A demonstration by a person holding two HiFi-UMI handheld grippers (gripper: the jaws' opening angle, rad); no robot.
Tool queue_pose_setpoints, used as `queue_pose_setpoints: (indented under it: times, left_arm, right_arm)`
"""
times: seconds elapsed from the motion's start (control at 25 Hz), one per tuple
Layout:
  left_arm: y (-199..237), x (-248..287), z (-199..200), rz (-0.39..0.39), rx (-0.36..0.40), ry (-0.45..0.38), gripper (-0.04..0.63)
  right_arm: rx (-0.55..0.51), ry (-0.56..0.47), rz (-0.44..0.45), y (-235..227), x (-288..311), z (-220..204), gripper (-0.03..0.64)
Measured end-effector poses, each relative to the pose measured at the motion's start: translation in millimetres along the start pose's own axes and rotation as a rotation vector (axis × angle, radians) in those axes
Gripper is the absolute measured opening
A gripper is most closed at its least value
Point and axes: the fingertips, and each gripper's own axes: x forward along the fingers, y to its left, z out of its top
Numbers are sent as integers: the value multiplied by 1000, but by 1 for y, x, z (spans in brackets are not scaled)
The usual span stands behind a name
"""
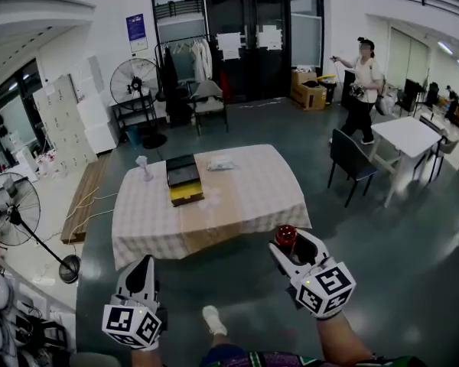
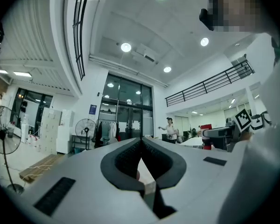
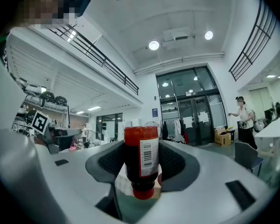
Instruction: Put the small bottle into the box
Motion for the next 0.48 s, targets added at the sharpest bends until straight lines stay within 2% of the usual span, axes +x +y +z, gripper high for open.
queue_pose_setpoints:
  times: [0.48]
  left_arm:
    - [-5,7,-1,-36,-13,-8,23]
  right_arm:
    - [-36,8,11,14,13,0,222]
